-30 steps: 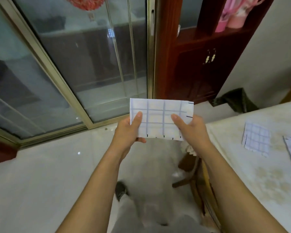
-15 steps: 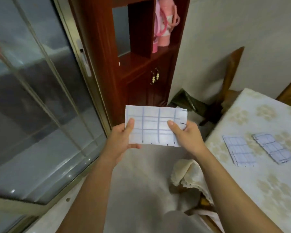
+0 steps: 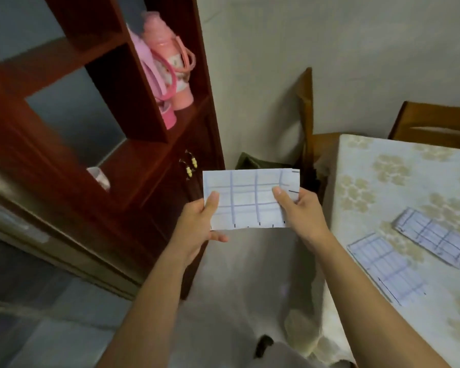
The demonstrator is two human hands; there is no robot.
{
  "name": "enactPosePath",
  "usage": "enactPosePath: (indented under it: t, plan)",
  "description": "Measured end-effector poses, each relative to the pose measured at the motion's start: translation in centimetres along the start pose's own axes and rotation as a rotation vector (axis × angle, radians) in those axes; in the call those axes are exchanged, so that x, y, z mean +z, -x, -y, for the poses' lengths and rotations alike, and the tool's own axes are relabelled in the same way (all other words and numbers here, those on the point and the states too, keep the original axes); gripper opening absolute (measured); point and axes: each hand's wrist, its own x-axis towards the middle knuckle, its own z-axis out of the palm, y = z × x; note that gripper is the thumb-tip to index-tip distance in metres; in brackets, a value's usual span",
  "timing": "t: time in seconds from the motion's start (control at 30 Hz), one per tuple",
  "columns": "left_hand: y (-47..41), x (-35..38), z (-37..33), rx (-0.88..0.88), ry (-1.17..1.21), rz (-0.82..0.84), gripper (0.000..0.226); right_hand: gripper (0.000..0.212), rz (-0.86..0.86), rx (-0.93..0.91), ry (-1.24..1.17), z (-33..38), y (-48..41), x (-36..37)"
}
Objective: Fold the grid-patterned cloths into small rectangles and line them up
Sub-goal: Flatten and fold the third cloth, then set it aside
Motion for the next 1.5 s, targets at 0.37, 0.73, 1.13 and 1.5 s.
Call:
enactPosePath:
  t: [0.37, 0.73, 1.13, 1.5]
  plan:
    - [-18.2, 8.3, -2.2, -0.064, 0.015, 0.243, 0.03, 0.023, -0.32, 0.103, 0.003, -2.9, -12.1, -5.8]
    - [-36.1, 19.9, -6.8, 0.023, -0.134, 0.71, 0.037, 0.034, -0.757, 0.18, 0.202, -3.8, -22.7, -12.5]
    - [-42.5, 37.1, -5.5, -0.034, -0.243, 1.097, 0.031, 0.035, -1.177, 0.394, 0.067, -10.7, -22.8, -20.1]
    - [-44.5, 54.8, 0.5, -0.064, -0.636, 1.245, 0.018, 0.031, -1.421, 0.636, -0.22, -21.0, -23.3, -36.7]
